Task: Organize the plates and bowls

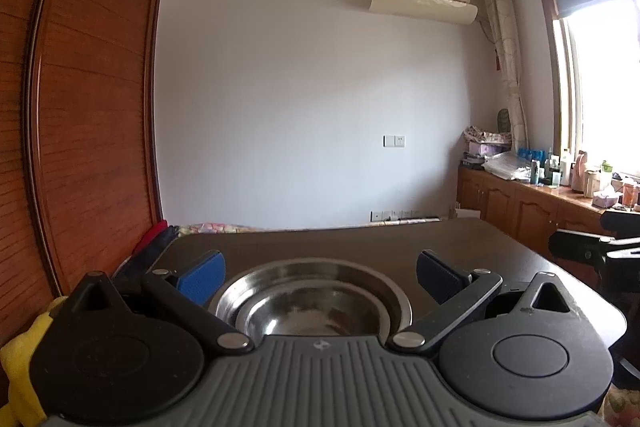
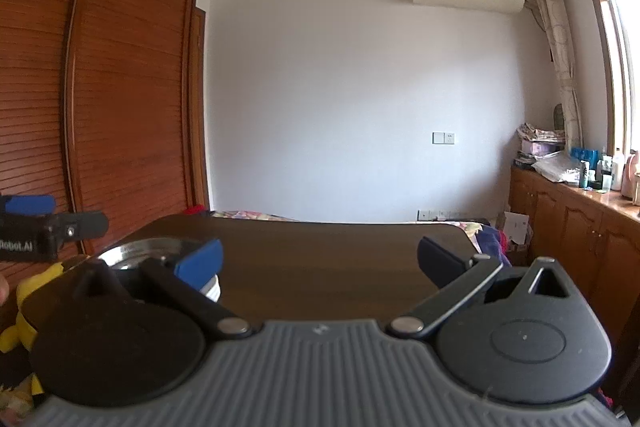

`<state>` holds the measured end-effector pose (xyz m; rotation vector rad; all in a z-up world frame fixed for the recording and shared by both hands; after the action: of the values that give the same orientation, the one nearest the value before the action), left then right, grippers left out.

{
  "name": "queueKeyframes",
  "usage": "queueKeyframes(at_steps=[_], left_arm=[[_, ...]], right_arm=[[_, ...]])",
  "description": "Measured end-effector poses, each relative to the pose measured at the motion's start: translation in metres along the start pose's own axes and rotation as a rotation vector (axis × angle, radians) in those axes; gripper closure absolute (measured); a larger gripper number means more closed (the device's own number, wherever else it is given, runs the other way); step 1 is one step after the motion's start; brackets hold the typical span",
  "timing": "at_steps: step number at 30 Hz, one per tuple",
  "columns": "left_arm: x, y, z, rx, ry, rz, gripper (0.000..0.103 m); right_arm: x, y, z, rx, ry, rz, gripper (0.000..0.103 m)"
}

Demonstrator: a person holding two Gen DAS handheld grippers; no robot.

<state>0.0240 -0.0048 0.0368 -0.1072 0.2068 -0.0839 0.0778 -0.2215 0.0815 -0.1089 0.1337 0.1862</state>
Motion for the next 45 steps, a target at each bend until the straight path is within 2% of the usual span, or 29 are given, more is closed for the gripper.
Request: queueKeyframes(at_steps=[13,45], left_arm=[[-0.002,0.009,-0.017,0.013,0.035,0.032,0.000],[0.003,0.012,-0.021,0.021,0.043,0.048,0.000]], right_arm=[[-0.004,0.001,-0.012,0.011,0.007,-0.055,0.000],[0.001,-0.006,-0.018,0.020,0.037,-0.058,0.000]])
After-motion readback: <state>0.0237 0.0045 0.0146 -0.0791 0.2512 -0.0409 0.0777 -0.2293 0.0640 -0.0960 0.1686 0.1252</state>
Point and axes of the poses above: each gripper's, at about its wrist camera, not at the fingertips, and x roughly the way its jaws point, y to its left, z to its top, the point moved 2 cm from there along x, roughly the way its jaws point, and after that the axes turned 8 degrees about -x, right-handed, at the moved point
